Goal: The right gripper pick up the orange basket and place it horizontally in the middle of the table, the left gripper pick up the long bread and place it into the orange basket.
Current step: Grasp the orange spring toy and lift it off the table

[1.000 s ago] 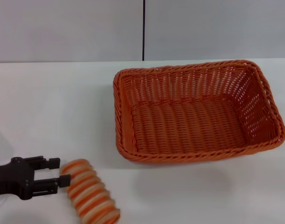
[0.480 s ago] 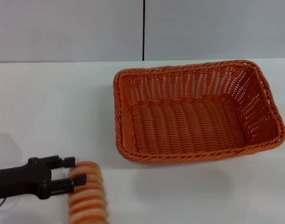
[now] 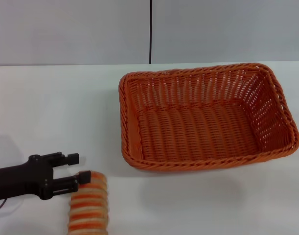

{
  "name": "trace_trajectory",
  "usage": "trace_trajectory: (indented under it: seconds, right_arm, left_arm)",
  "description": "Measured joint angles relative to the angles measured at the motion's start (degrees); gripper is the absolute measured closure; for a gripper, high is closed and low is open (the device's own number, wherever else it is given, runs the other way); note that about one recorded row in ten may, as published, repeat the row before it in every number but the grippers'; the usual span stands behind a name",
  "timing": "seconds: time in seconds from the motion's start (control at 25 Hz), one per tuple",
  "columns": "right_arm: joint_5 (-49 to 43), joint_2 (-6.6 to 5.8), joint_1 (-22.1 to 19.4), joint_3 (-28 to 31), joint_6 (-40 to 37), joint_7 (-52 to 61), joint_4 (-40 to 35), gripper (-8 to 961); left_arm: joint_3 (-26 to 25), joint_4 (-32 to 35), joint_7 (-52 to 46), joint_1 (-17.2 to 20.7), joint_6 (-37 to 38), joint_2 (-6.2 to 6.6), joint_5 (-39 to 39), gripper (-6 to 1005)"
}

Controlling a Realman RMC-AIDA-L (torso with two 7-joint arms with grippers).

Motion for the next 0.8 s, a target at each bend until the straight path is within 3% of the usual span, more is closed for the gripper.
trace_trajectory:
  seconds: [0.8]
  right_arm:
    - [-0.73,0.04,0.11,-0.5,0.0,-0.44,0.36,303]
  left_arm:
    - [0.69,-2.35,5.1,0.66,-1.91,-0.22,0.1,291]
